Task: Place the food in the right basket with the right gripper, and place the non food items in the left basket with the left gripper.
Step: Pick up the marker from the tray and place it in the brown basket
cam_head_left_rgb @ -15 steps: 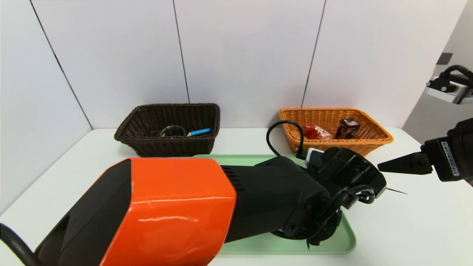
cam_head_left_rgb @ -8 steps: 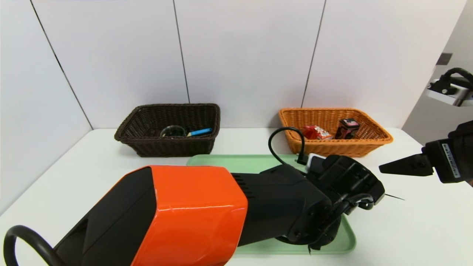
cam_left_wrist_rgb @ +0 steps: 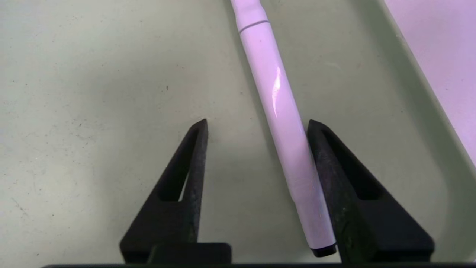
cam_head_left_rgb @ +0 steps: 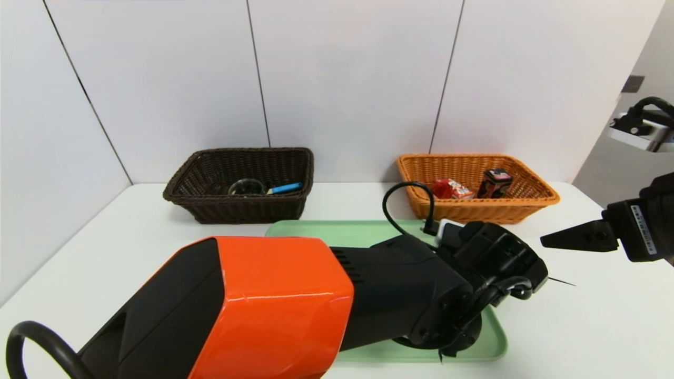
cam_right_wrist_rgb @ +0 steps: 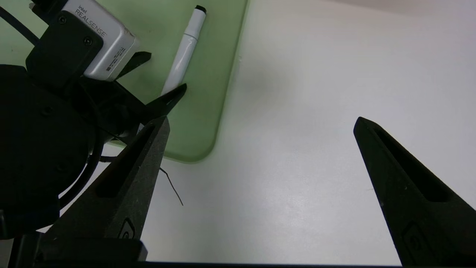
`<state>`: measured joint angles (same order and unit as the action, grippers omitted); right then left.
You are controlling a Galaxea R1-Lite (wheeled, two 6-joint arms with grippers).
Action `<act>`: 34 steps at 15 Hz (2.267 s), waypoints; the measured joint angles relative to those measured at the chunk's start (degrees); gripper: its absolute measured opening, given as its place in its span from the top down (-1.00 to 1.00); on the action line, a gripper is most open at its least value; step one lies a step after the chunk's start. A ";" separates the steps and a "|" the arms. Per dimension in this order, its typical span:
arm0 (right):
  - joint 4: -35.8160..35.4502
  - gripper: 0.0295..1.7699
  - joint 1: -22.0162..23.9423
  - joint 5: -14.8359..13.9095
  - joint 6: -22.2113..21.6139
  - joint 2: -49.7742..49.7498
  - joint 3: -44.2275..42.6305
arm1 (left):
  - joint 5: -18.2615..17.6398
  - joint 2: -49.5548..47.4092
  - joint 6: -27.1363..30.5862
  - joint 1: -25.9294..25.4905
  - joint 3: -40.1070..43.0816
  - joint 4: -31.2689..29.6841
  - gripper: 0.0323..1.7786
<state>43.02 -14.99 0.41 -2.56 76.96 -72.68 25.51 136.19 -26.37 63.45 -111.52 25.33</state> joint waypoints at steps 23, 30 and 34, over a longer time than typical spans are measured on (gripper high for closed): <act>0.02 -0.93 -0.10 0.05 0.15 -0.34 -0.02 | -5.51 -26.71 26.59 -33.06 0.22 4.49 0.84; 0.04 -0.93 -0.02 -0.01 0.26 -0.34 0.09 | -23.28 -27.78 55.44 -43.31 0.77 4.43 0.84; 0.06 -0.93 0.00 -0.11 0.28 -0.33 0.46 | -23.32 -24.37 69.74 -43.97 0.79 4.18 0.84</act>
<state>43.08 -14.99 0.30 -2.28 76.63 -72.22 2.19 111.82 43.37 19.48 -110.73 29.51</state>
